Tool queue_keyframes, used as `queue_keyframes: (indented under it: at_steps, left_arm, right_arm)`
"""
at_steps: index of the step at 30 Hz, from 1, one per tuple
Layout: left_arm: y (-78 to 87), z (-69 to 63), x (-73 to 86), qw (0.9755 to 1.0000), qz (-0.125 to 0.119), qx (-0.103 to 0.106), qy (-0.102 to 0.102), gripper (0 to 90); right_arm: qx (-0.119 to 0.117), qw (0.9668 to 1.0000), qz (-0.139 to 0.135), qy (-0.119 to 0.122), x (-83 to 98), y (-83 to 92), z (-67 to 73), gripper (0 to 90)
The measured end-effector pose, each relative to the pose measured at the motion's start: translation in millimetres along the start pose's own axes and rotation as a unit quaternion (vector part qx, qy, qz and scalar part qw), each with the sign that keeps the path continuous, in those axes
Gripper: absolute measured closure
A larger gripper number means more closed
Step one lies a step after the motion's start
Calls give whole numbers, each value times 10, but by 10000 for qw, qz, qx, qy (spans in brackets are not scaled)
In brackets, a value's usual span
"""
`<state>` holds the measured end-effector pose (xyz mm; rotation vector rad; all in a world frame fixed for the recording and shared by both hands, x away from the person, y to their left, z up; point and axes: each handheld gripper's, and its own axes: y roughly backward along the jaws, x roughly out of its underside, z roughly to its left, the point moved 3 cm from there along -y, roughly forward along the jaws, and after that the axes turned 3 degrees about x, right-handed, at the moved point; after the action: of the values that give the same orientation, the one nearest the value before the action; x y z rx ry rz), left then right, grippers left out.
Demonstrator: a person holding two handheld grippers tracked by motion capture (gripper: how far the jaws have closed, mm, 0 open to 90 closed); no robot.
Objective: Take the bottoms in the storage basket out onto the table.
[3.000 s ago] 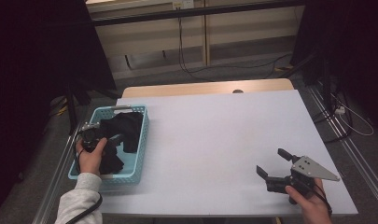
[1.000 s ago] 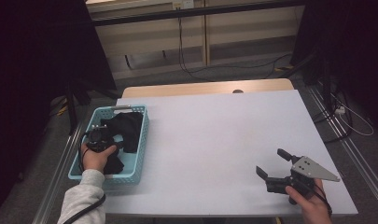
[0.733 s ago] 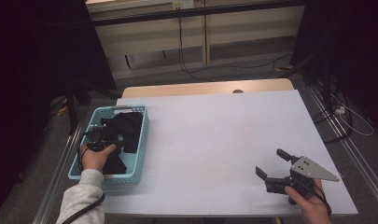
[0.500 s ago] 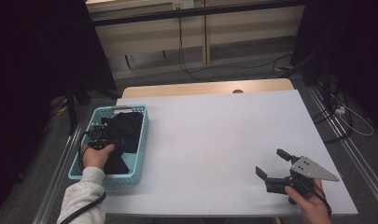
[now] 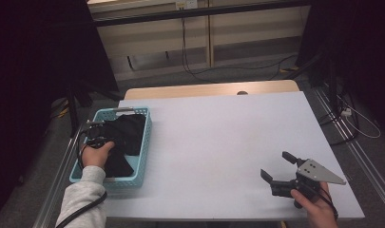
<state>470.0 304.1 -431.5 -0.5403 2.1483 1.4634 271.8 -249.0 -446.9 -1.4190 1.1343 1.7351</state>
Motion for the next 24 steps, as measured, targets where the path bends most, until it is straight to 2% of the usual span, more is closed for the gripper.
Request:
queue_keyframes:
  at_steps: [2, 8, 14, 18, 24]
  left_arm:
    - [43, -32, -58, 9999, -112, 119, 36, 824]
    - [121, -124, -243, 9984, -501, 246, -45, 826]
    - [95, -228, -353, 9968, -744, 269, -62, 828]
    - [4, -264, -322, 9972, -674, 277, -164, 825]
    - [-112, -246, -236, 9976, -595, 319, -182, 811]
  right_arm:
    - [-11, 10000, 0, -8, -1, -1, 6, 24]
    - [-4, 10000, 9, -16, 2, -3, 3, 24]
    - [-9, 10000, 6, -15, 4, -2, 1, 24]
    - [-26, 10000, 23, -9, 7, -1, 1, 24]
    - [-33, 10000, 22, -10, 9, 2, 2, 24]
